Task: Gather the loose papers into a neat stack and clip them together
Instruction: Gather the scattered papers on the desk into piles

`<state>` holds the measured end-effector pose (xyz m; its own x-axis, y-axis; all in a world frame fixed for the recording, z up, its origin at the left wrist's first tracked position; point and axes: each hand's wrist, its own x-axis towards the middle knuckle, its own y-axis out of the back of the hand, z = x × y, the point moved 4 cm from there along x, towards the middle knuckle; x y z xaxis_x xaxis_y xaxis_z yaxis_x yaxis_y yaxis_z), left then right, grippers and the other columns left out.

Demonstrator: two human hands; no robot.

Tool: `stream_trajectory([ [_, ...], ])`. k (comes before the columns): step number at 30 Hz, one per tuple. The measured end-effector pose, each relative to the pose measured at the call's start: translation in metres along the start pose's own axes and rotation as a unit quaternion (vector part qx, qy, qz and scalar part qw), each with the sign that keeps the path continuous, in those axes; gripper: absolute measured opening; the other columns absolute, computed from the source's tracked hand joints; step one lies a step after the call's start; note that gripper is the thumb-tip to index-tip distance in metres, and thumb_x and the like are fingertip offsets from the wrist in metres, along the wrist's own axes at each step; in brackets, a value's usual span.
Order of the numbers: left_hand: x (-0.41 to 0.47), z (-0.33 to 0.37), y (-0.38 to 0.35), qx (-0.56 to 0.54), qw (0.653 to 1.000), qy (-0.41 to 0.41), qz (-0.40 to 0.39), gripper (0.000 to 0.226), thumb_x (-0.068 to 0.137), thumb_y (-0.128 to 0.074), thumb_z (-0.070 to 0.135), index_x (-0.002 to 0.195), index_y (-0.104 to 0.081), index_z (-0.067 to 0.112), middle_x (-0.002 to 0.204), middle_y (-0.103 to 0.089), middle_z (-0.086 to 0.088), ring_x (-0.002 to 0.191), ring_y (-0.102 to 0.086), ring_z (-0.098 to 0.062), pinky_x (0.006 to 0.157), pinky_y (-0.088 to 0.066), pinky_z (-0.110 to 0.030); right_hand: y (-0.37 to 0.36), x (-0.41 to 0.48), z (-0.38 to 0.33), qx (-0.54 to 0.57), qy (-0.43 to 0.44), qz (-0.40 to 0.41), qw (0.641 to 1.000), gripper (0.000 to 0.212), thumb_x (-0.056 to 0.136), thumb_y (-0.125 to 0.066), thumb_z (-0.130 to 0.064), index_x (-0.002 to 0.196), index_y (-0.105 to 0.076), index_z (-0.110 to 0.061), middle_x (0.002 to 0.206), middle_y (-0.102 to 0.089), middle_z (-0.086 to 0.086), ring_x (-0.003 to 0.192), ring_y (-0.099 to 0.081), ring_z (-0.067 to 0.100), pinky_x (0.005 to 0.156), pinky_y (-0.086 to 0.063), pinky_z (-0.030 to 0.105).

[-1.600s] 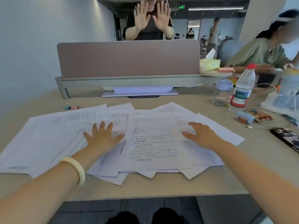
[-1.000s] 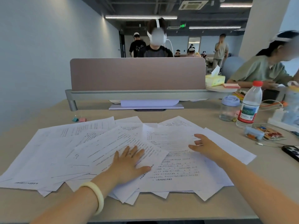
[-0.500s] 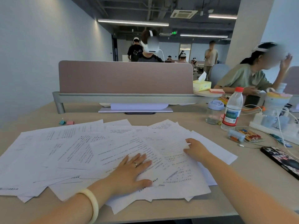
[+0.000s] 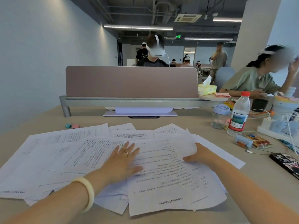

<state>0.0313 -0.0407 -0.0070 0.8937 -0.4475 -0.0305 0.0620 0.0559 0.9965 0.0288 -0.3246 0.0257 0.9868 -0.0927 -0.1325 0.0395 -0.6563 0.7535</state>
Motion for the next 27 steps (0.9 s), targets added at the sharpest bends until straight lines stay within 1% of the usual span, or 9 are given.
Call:
stream_trajectory([
  [3, -0.011, -0.020, -0.015, -0.005, 0.993, 0.085, -0.085, 0.136, 0.033, 0.012, 0.095, 0.150, 0.009, 0.025, 0.159, 0.018, 0.000, 0.146, 0.019, -0.019, 0.118, 0.012, -0.040, -0.006, 0.001, -0.005, -0.003, 0.006, -0.009, 1.000, 0.044, 0.068, -0.076, -0.024, 0.109, -0.061, -0.021, 0.105, -0.065, 0.007, 0.099, -0.062, 0.023, 0.094, -0.053, 0.042],
  [5, -0.007, -0.012, -0.021, -0.011, 0.993, 0.070, -0.096, 0.132, 0.036, 0.011, 0.093, 0.150, 0.010, 0.027, 0.159, 0.018, 0.002, 0.146, 0.018, -0.017, 0.118, 0.013, -0.039, -0.012, -0.001, -0.007, 0.040, 0.007, -0.041, 0.998, 0.050, 0.074, -0.077, -0.018, 0.120, -0.057, -0.022, 0.116, -0.062, 0.003, 0.107, -0.056, 0.019, 0.098, -0.048, 0.035],
  [7, 0.005, -0.003, -0.020, -0.008, 0.994, 0.049, -0.095, 0.127, 0.039, 0.010, 0.092, 0.150, 0.010, 0.029, 0.158, 0.017, 0.005, 0.146, 0.017, -0.016, 0.118, 0.013, -0.040, -0.014, -0.001, -0.005, 0.058, 0.004, -0.051, 0.997, 0.060, 0.076, -0.076, -0.014, 0.129, -0.050, -0.021, 0.122, -0.056, 0.001, 0.110, -0.050, 0.017, 0.093, -0.041, 0.028],
  [10, 0.020, 0.012, -0.020, -0.012, 0.994, 0.020, -0.111, 0.122, 0.043, 0.005, 0.091, 0.149, 0.009, 0.032, 0.158, 0.016, 0.009, 0.147, 0.015, -0.016, 0.119, 0.010, -0.040, -0.008, -0.003, 0.002, 0.070, -0.004, -0.033, 0.997, 0.057, 0.079, -0.074, -0.011, 0.128, -0.048, -0.020, 0.113, -0.053, -0.002, 0.104, -0.046, 0.015, 0.088, -0.036, 0.025],
  [15, 0.021, -0.003, -0.014, -0.054, 0.993, 0.067, -0.085, 0.132, 0.033, 0.004, 0.095, 0.150, 0.008, 0.033, 0.158, 0.017, 0.007, 0.147, 0.016, -0.018, 0.118, 0.009, -0.044, 0.029, -0.001, 0.043, 0.012, -0.108, 0.011, 0.994, 0.048, 0.083, -0.068, -0.011, 0.128, -0.051, -0.008, 0.111, -0.054, 0.006, 0.099, -0.049, 0.019, 0.087, -0.041, 0.028],
  [18, 0.014, -0.002, -0.010, -0.044, 0.990, 0.083, -0.104, 0.142, 0.025, 0.008, 0.096, 0.150, 0.008, 0.030, 0.159, 0.017, 0.003, 0.147, 0.016, -0.021, 0.118, 0.009, -0.045, 0.038, 0.005, 0.062, -0.015, -0.166, 0.036, 0.985, 0.046, 0.083, -0.067, -0.014, 0.126, -0.052, -0.003, 0.111, -0.058, 0.010, 0.102, -0.056, 0.024, 0.095, -0.047, 0.034],
  [20, 0.020, 0.017, -0.005, -0.055, 0.990, 0.076, -0.104, 0.134, 0.036, 0.003, 0.096, 0.151, 0.008, 0.027, 0.159, 0.016, 0.002, 0.147, 0.016, -0.020, 0.119, 0.008, -0.045, 0.034, 0.013, 0.062, -0.078, -0.166, 0.048, 0.982, 0.050, 0.085, -0.063, -0.025, 0.130, -0.049, -0.008, 0.125, -0.056, 0.010, 0.114, -0.055, 0.024, 0.101, -0.045, 0.036],
  [23, 0.040, 0.049, -0.002, -0.110, 0.984, 0.088, -0.107, 0.092, 0.081, -0.019, 0.077, 0.150, 0.010, 0.024, 0.160, 0.011, -0.001, 0.148, 0.009, -0.022, 0.119, 0.003, -0.046, 0.028, 0.016, 0.056, -0.120, -0.174, 0.050, 0.976, 0.058, 0.087, -0.059, -0.034, 0.137, -0.040, -0.015, 0.133, -0.051, 0.007, 0.122, -0.050, 0.023, 0.103, -0.043, 0.036],
  [27, 0.057, 0.061, -0.011, -0.148, 0.976, 0.097, -0.123, 0.087, 0.086, -0.022, 0.071, 0.150, 0.012, 0.023, 0.160, 0.008, -0.001, 0.148, 0.006, -0.022, 0.119, 0.001, -0.047, 0.032, 0.016, 0.049, 0.040, -0.176, 0.030, 0.983, 0.073, 0.083, -0.071, -0.021, 0.142, -0.031, -0.005, 0.141, -0.044, 0.014, 0.121, -0.047, 0.028, 0.097, -0.042, 0.036],
])
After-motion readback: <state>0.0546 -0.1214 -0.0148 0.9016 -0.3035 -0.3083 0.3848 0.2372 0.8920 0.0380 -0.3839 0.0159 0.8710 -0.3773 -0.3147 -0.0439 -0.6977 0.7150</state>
